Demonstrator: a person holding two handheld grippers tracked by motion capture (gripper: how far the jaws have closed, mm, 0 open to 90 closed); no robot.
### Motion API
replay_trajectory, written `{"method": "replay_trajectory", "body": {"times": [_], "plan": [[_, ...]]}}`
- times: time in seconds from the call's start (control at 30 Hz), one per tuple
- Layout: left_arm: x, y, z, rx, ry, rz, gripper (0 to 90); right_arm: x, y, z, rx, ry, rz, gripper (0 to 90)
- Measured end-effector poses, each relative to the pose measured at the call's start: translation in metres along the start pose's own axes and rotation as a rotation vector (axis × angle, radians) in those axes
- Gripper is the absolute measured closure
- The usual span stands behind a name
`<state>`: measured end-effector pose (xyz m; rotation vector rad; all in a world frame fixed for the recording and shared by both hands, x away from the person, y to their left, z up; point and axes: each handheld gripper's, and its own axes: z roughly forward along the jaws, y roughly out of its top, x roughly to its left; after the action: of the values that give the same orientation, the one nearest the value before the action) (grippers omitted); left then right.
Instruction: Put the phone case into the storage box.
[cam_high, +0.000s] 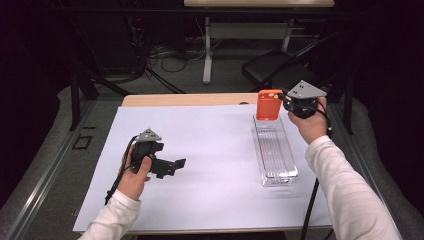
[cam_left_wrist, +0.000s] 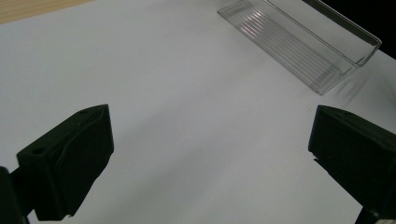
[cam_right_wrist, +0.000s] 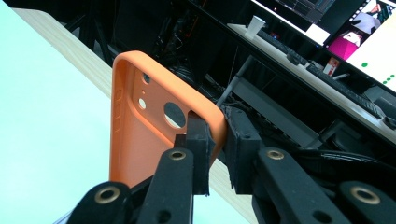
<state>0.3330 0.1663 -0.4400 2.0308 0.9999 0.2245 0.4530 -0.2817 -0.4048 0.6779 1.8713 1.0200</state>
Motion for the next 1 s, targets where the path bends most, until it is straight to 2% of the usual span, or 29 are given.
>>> {"method": "replay_trajectory", "body": {"times": [0.4, 0.57, 1.0], "plan": [[0.0, -0.001, 0.0, -0.002, 0.008, 0.003, 0.3, 0.002, -0.016, 0.013, 0.02, -0.015, -0.004, 81.2], [0.001, -0.002, 0.0, -0.003, 0.01, 0.001, 0.3, 0.004, -0.023, 0.019, 0.041, -0.024, -0.023, 81.2], [0.002, -0.005, -0.001, -0.001, 0.007, -0.004, 0.3, 0.011, -0.034, 0.03, 0.064, -0.02, -0.04, 81.1]]}}
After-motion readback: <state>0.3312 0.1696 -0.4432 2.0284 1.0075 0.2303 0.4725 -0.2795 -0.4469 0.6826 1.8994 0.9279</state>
